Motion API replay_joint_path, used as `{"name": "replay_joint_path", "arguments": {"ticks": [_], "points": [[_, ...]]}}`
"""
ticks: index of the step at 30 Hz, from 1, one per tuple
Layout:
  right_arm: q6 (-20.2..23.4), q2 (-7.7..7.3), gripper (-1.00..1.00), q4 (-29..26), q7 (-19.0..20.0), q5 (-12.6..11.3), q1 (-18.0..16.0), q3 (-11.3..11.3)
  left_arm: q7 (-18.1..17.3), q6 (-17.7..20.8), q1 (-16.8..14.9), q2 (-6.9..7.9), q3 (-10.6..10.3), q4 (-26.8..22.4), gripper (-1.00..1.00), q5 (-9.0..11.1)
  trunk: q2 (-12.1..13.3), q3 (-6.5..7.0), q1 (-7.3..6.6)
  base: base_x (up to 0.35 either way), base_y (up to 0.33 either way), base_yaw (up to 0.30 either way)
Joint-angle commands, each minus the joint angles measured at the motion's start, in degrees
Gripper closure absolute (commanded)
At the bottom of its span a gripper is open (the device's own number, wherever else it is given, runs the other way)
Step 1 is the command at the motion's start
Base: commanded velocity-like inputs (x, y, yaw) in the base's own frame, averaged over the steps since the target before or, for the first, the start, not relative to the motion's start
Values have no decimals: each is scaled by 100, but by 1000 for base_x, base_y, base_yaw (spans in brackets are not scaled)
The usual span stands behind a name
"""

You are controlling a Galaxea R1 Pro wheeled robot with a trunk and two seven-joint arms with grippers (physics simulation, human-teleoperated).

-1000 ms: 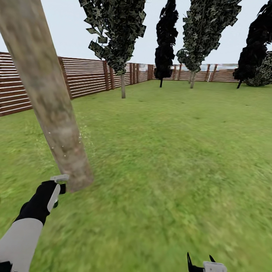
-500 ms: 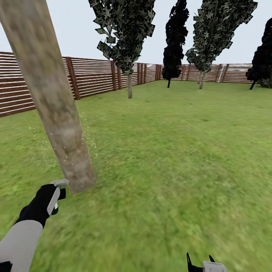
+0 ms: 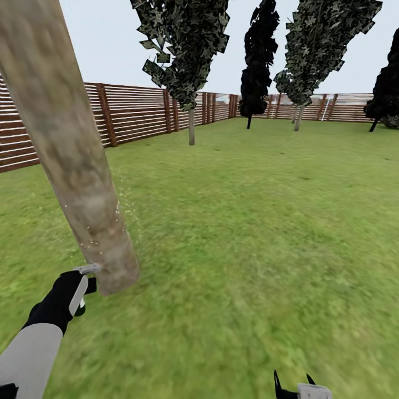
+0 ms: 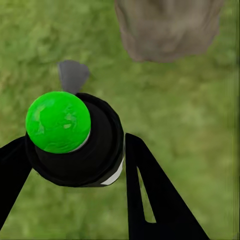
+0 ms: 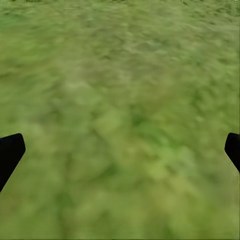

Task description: In the garden, pick up the pesticide atomizer on the floor and spray pesticide onto both trees until each tree trunk is fully covered.

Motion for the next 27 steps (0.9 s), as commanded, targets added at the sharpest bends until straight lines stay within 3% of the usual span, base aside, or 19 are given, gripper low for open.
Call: {"name": "replay_joint_path", "arguments": {"ticks": [1,11,27], "points": [[0,1,-100,0,0,0,0,-1,0,0,0,-3,0,0,100,-6,0,0,0,193,-210,171],[2,2,-100,0,0,1,0,-1,4,-1,0,-5,-1,1,100,-5,0,0,0,160,-241,253],[0,2,-100,0,0,0,0,-1,9,-1,0,-5,-3,0,100,-5,0,0,0,93,-269,32]]}}
